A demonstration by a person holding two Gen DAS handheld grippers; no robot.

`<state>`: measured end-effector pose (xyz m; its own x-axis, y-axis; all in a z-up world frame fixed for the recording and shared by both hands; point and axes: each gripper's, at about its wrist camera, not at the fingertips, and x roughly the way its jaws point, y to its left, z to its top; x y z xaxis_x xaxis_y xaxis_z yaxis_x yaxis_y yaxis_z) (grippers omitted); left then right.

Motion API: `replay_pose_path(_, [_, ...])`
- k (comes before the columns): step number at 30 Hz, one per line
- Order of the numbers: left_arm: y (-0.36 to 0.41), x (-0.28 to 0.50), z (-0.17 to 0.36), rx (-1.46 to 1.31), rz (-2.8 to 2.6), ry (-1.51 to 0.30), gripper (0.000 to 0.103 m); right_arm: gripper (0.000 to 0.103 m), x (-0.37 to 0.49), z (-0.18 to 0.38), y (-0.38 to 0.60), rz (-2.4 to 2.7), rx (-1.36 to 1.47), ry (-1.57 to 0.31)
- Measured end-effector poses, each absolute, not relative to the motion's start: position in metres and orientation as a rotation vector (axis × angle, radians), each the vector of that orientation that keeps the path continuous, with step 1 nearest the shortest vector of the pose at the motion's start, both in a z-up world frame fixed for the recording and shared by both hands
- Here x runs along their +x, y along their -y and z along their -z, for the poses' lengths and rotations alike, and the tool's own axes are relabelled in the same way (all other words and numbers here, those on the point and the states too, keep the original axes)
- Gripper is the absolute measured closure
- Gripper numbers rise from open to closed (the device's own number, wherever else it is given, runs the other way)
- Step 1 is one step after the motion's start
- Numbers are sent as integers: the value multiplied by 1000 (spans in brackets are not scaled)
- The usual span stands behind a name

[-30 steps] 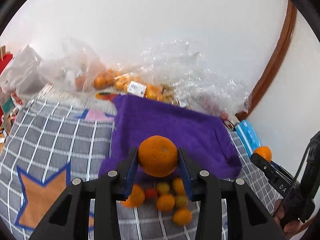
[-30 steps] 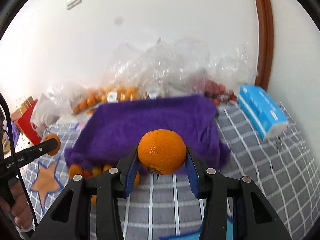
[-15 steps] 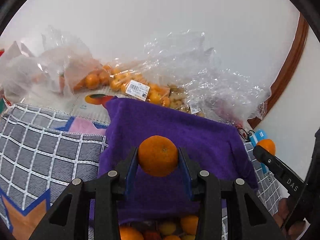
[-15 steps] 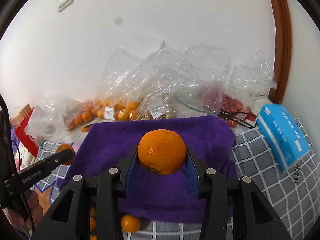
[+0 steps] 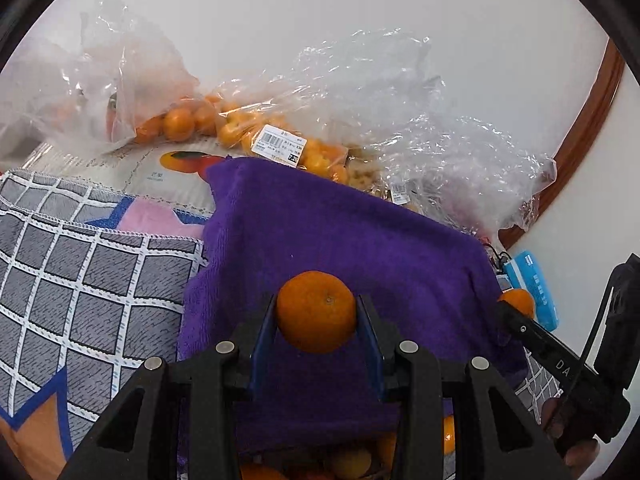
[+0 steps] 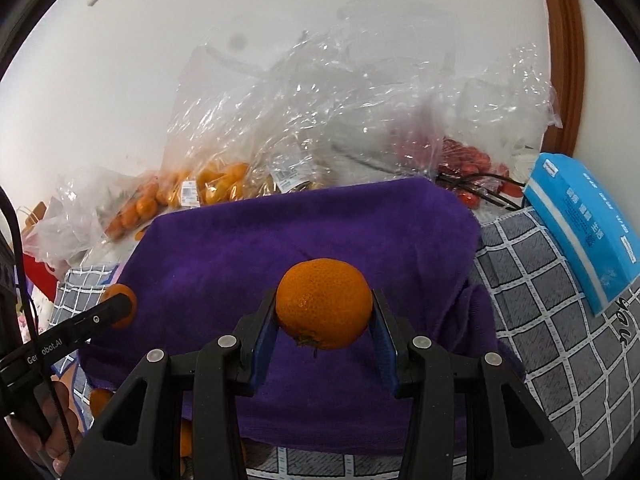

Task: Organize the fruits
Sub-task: 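Lift both held oranges and carry them over the purple towel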

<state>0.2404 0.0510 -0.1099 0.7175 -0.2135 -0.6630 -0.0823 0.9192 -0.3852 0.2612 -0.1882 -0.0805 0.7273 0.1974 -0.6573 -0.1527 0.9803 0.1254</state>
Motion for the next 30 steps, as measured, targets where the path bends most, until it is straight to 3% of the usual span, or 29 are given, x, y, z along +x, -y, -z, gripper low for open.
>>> replay_pose_path(30, [-35,245,120,-277,18,-787,65,59,272,107,180,-187,8,-807])
